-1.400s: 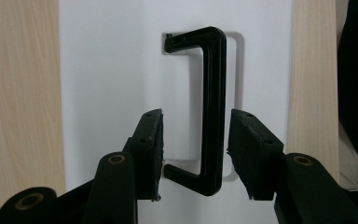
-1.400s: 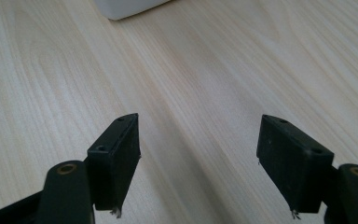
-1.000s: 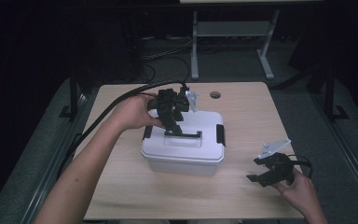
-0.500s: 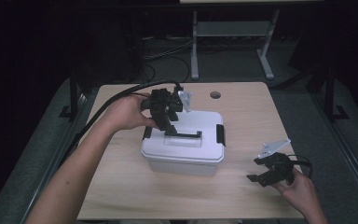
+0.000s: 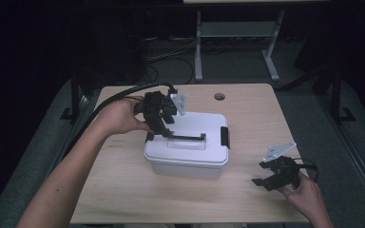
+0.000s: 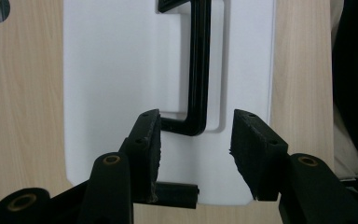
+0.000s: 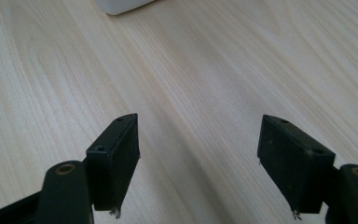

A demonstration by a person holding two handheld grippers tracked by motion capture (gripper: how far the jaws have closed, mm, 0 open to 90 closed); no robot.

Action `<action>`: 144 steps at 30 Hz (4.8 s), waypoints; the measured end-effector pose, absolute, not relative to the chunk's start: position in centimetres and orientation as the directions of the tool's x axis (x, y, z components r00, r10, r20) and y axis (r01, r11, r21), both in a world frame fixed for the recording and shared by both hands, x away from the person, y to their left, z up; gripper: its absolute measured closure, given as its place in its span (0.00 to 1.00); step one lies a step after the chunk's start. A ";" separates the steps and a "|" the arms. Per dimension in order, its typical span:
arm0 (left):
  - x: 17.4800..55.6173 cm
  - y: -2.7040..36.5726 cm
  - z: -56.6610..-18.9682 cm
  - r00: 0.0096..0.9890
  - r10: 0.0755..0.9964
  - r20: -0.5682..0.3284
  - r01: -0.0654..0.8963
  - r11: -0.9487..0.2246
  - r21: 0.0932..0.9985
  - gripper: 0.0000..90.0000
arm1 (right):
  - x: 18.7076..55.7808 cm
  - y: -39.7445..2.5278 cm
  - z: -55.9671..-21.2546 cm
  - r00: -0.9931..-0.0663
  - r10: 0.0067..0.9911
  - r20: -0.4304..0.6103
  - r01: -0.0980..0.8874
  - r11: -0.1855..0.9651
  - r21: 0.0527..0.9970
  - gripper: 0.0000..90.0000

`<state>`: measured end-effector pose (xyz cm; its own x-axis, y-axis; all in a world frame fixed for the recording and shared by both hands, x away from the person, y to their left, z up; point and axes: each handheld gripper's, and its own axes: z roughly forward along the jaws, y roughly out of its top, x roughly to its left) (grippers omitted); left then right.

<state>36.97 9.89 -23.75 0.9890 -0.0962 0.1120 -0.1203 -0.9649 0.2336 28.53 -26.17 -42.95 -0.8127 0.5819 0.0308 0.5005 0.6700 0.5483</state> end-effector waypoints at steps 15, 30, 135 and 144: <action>36.6 11.9 -23.7 0.990 -0.082 0.116 -0.108 -0.965 0.237 0.55 | 28.6 -26.1 -43.0 -0.811 0.584 0.032 0.503 0.670 0.546 0.32; 36.3 13.9 -23.9 0.992 -0.055 0.117 -0.083 -0.966 0.247 0.54 | 28.8 -26.0 -43.1 -0.813 0.581 0.032 0.502 0.672 0.545 0.32; 32.2 26.8 -33.4 0.987 0.129 0.098 0.100 -0.959 0.265 0.42 | 28.9 -25.5 -43.5 -0.818 0.575 0.022 0.500 0.691 0.522 0.31; 31.9 27.4 -34.4 0.984 0.148 0.101 0.116 -0.955 0.274 0.37 | 28.9 -25.4 -43.6 -0.818 0.574 0.022 0.500 0.693 0.519 0.31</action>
<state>31.92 27.41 -34.36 0.9837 0.1484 0.1012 0.1158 -0.9547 0.2742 28.90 -25.43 -43.56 -0.8184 0.5742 0.0217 0.5001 0.6931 0.5192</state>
